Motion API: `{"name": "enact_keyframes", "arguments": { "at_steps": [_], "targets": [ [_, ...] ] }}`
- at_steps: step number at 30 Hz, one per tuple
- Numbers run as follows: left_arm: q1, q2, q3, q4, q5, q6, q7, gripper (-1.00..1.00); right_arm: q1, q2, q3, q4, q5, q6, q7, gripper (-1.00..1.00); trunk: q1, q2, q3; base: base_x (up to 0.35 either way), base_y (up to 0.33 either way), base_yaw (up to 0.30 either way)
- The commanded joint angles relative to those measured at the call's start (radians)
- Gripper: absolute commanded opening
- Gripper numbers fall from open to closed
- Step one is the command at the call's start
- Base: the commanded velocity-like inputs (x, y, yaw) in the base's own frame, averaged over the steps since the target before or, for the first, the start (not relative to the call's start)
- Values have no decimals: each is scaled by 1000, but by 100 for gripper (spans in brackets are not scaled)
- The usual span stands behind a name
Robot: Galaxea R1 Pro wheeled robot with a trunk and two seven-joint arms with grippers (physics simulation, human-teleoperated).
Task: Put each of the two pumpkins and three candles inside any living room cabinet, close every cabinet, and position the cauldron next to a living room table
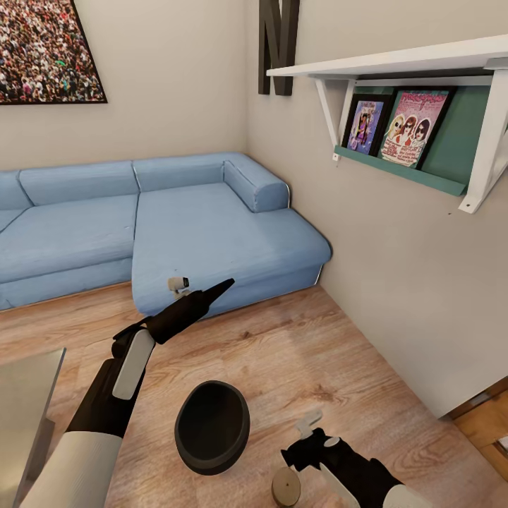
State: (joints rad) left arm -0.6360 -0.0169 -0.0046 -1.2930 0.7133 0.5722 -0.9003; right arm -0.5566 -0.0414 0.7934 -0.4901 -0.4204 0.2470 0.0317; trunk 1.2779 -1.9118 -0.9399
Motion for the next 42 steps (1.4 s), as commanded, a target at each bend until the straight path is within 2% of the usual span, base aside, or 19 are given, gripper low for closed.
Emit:
{"name": "enact_keyframes", "arguments": {
  "at_steps": [1,10,19,42],
  "targets": [
    [0,0,0,0,0,0,0,100,-2,-2,0,0,4,0,11,100,0,0,0,0,0,0],
    [0,0,0,0,0,0,1,100,-6,-7,0,6,14,-4,28,100,0,0,0,0,0,0],
    [0,0,0,0,0,0,1,100,-6,-8,0,13,17,-49,28,100,0,0,0,0,0,0],
    [1,0,0,-2,0,0,1,100,-6,-6,0,13,17,-51,28,100,88,-161,-72,0,0,0]
  ]
}}
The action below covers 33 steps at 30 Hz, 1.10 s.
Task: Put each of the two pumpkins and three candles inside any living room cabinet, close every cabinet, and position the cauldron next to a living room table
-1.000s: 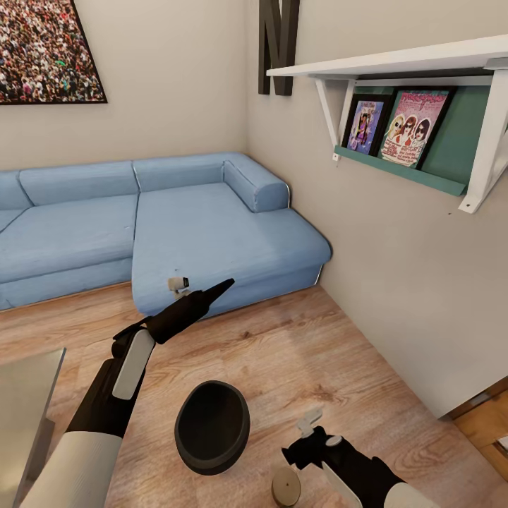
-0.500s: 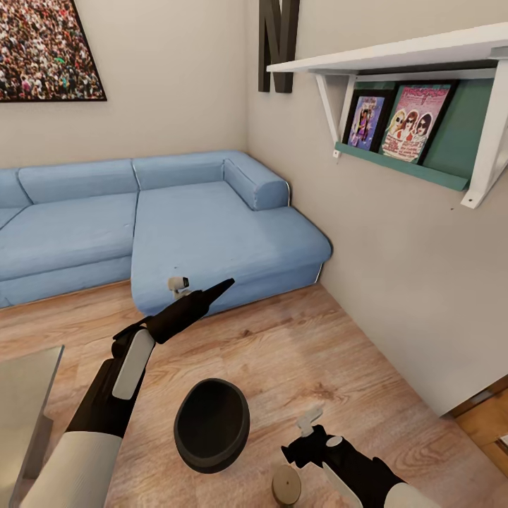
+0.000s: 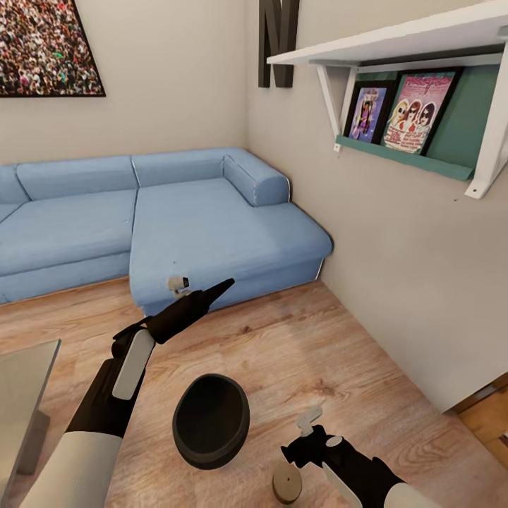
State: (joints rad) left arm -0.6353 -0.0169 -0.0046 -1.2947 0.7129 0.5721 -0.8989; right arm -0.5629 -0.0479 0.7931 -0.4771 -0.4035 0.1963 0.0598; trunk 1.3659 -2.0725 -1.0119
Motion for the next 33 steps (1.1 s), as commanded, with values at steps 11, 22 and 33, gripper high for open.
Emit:
{"name": "enact_keyframes", "arguments": {
  "at_steps": [11,22,33],
  "targets": [
    [-1,0,0,-1,0,0,0,100,0,2,6,2,0,1,0,100,42,-77,-35,0,0,0],
    [-1,0,0,-2,0,0,0,100,0,3,13,3,1,0,3,100,84,-154,-69,0,0,0],
    [0,0,1,-3,0,1,0,100,0,3,21,6,16,-1,3,100,127,-231,-103,0,0,0]
  ]
}}
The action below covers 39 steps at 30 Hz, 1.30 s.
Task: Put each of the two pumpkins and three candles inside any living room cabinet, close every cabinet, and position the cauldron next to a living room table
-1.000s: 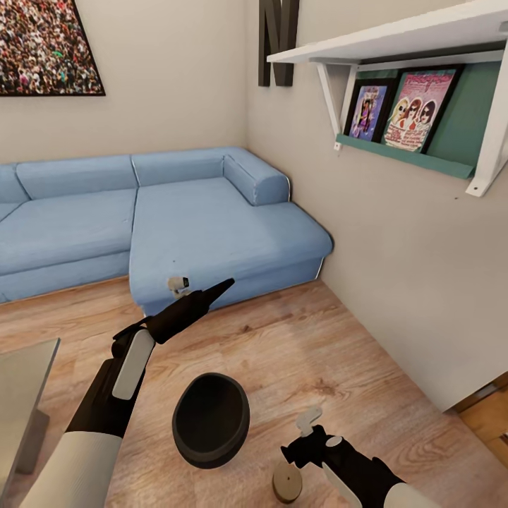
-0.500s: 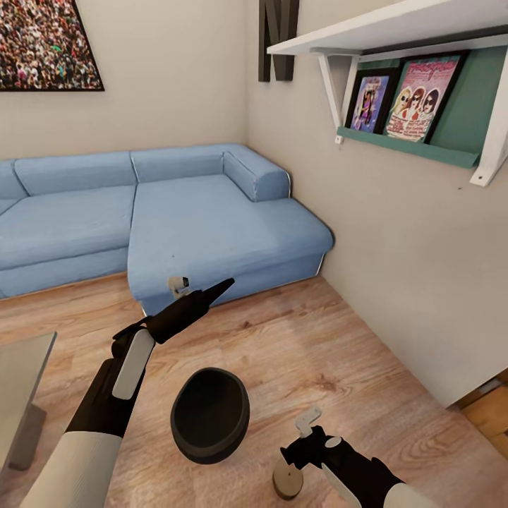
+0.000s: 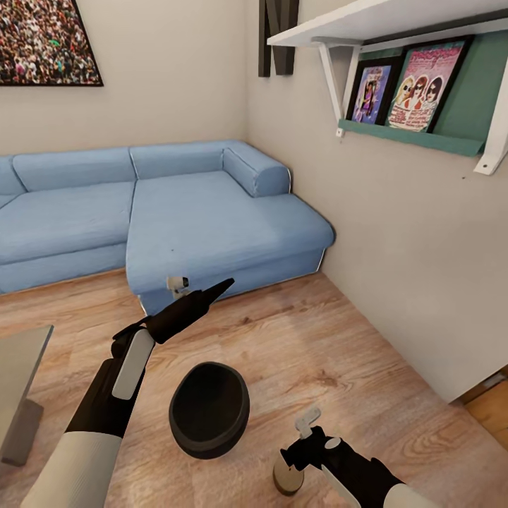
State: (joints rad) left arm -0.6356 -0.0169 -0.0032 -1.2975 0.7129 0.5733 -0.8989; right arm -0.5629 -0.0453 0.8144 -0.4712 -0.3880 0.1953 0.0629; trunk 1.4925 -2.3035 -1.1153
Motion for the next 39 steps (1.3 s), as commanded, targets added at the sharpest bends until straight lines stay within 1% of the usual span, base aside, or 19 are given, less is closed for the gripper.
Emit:
{"name": "enact_keyframes", "arguments": {
  "at_steps": [1,4,8,13,28,36,39],
  "targets": [
    [0,0,0,0,0,0,0,100,0,0,0,0,10,0,0,100,4,-7,-3,0,0,0],
    [0,0,0,1,0,0,0,100,0,2,0,1,34,-2,0,100,15,-28,-13,0,0,0],
    [0,0,0,1,0,0,0,100,0,3,0,2,50,-14,0,100,31,-56,-25,0,0,0],
    [0,0,-1,1,0,0,0,100,0,2,0,2,53,-27,0,100,50,-91,-41,0,0,0],
    [0,0,-1,1,0,0,0,100,0,4,0,2,52,-28,0,100,107,-196,-88,0,0,0],
    [0,0,-1,2,0,0,0,100,0,4,0,2,52,-28,0,100,111,-198,-119,0,0,0],
    [-1,0,0,3,0,-1,0,100,0,4,0,2,52,-28,0,100,111,-198,-119,0,0,0]
  ]
}}
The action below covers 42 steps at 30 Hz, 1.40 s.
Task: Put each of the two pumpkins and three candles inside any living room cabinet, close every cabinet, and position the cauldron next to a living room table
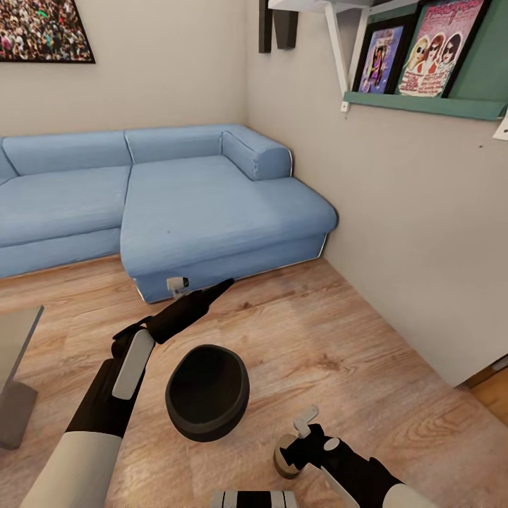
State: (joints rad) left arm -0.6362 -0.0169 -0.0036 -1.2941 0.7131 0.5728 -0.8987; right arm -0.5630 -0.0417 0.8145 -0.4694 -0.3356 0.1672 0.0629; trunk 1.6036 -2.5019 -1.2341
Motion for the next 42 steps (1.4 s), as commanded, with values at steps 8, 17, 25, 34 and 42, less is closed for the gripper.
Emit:
{"name": "enact_keyframes", "arguments": {
  "at_steps": [8,17,25,34,42],
  "targets": [
    [1,1,1,2,0,0,0,100,0,-1,0,0,1,0,0,100,0,0,0,0,0,0],
    [0,0,1,2,0,1,0,100,0,-2,-2,0,0,0,0,100,0,0,0,-75,59,0],
    [0,1,1,1,0,0,0,100,0,-3,-3,0,0,0,0,100,0,0,0,-109,147,0],
    [1,1,1,1,0,-1,0,100,-3,-14,-13,-3,0,1,-1,100,0,0,0,-4,6,0],
    [0,0,1,0,0,-1,0,100,-21,-40,-15,-2,-3,2,-2,100,0,0,0,0,0,0]
  ]
}}
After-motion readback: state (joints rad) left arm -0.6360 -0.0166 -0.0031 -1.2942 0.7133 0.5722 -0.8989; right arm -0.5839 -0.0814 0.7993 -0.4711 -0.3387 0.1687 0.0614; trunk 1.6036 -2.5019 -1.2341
